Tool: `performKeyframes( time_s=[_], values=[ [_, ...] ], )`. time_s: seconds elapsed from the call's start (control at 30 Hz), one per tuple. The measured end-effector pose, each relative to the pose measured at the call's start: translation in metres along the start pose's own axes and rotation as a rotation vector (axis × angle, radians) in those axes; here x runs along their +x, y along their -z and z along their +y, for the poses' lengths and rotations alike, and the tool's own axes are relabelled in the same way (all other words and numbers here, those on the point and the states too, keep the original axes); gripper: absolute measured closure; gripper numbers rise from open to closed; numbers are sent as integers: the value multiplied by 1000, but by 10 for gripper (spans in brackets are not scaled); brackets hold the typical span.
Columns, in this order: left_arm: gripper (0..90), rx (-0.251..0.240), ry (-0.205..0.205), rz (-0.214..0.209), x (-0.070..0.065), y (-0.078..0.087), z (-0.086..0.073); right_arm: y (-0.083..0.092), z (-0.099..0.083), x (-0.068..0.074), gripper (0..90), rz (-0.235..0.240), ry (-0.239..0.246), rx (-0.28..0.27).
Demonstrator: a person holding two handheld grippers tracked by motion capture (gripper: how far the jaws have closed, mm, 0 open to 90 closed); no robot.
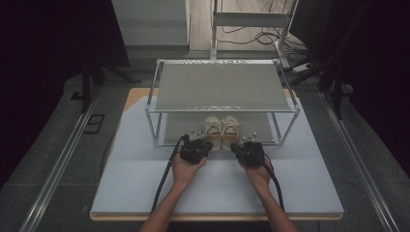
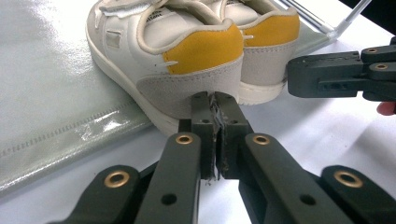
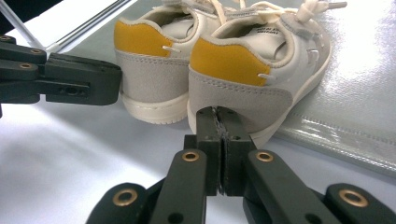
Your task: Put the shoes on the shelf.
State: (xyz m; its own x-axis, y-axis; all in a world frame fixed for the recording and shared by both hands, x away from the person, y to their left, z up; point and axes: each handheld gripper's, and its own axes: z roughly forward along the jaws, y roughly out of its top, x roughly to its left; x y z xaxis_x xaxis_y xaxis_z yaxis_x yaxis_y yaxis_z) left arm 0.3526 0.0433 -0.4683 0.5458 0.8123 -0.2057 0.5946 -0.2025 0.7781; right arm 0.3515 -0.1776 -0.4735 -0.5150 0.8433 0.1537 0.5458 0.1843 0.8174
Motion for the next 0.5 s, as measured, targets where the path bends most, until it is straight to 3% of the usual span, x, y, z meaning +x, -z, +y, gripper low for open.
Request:
performKeyframes(
  time_s=[0.4, 0.5],
  values=[
    [876, -3, 0, 30, 2, -9, 7, -3, 0, 3, 897, -3, 7, 9],
    [876, -2, -2, 28, 2, -10, 11, -3, 3, 2, 898, -22, 6, 4]
  ],
)
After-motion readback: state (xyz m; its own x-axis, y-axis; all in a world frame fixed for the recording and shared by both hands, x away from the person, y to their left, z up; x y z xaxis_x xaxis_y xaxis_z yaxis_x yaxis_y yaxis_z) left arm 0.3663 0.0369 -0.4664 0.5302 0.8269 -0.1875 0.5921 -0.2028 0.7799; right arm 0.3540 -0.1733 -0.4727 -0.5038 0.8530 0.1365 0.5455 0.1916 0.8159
